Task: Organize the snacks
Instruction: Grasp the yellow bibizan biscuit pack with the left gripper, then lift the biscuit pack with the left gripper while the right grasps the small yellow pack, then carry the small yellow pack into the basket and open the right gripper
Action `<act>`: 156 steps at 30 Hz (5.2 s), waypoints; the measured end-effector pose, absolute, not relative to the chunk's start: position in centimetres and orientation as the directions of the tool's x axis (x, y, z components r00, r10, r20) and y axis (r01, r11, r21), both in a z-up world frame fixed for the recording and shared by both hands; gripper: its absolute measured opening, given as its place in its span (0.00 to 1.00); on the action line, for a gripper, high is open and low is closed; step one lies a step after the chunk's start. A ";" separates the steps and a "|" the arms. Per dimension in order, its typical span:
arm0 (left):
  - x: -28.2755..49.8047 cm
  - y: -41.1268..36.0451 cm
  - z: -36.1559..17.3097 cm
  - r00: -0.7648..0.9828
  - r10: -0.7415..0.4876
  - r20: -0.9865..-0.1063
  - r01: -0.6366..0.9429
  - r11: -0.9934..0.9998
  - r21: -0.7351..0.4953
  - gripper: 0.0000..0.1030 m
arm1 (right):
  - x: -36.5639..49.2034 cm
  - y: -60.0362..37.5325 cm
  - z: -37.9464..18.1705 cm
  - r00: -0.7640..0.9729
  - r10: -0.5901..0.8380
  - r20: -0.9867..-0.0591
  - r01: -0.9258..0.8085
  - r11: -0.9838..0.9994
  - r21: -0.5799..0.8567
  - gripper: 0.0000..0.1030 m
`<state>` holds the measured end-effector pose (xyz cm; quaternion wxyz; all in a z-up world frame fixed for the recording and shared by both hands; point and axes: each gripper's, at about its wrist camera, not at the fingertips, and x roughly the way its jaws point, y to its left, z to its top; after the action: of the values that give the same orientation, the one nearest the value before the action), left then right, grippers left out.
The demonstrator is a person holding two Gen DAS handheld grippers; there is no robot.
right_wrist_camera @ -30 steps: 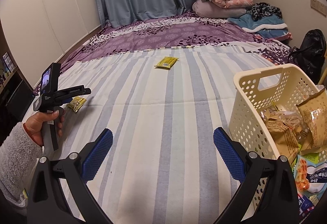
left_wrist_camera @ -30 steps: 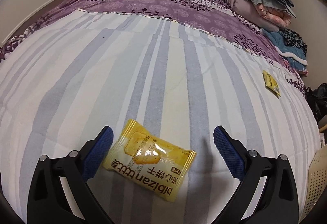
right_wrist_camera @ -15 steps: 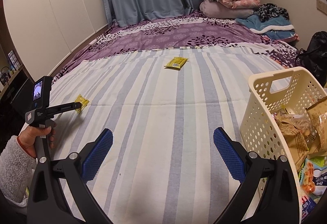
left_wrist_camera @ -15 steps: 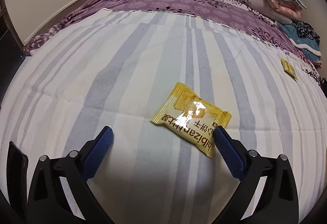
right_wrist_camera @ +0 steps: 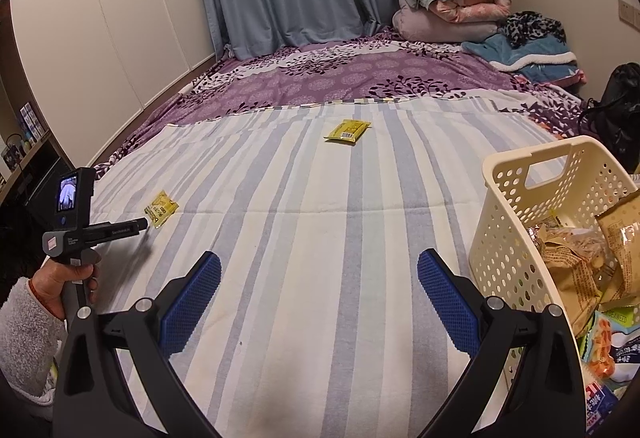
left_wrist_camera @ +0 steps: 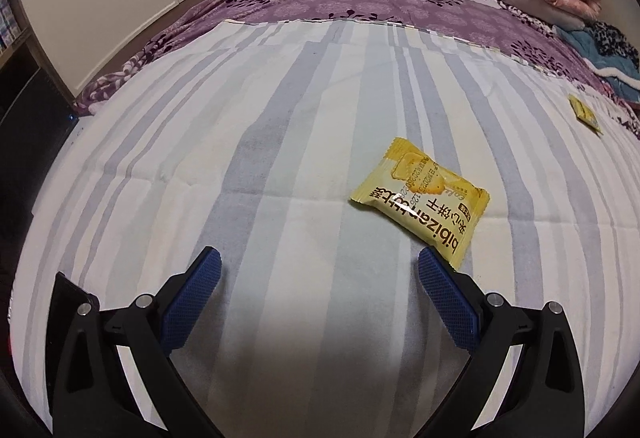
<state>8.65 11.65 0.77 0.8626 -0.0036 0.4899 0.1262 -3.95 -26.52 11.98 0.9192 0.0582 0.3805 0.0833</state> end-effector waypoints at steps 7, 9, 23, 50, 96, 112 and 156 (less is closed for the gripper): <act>11.8 11.7 0.6 0.490 0.271 -0.828 -0.253 0.954 0.162 0.97 | -4.3 -26.7 12.4 0.710 0.196 -0.676 -0.108 0.979 0.171 0.95; 12.6 11.7 0.8 0.503 0.243 -0.829 -0.252 0.959 0.128 0.97 | -4.3 -26.8 12.3 0.708 0.193 -0.679 -0.103 0.980 0.171 0.95; 15.5 7.6 2.0 0.562 0.090 -0.822 -0.183 0.983 -0.017 0.97 | -2.9 -25.5 10.6 0.665 0.224 -0.712 -0.135 0.974 0.181 0.95; 13.9 7.8 2.2 0.600 -0.004 -0.800 -0.107 0.990 -0.086 0.48 | 12.1 -23.7 4.6 0.572 0.212 -0.792 -0.047 0.973 0.226 0.95; 9.1 8.3 7.7 0.709 -0.127 -0.693 -0.040 0.975 -0.220 0.48 | 21.6 -23.2 4.4 0.548 0.050 -0.835 0.046 0.995 0.089 0.46; 6.7 6.2 11.4 0.753 -0.147 -0.641 0.015 0.978 -0.207 0.48 | 11.5 -24.7 12.0 0.677 0.125 -0.725 -0.009 0.987 0.161 0.46; 2.5 -7.8 16.7 0.741 -0.311 -0.596 0.304 0.946 -0.115 0.48 | -11.4 -45.0 13.7 0.749 -0.154 -0.644 0.395 0.885 0.247 0.65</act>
<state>2.53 -7.84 16.68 0.9330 -0.0054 0.3201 -0.1646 -11.39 -44.96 13.68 0.9162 0.1874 0.3209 -0.1498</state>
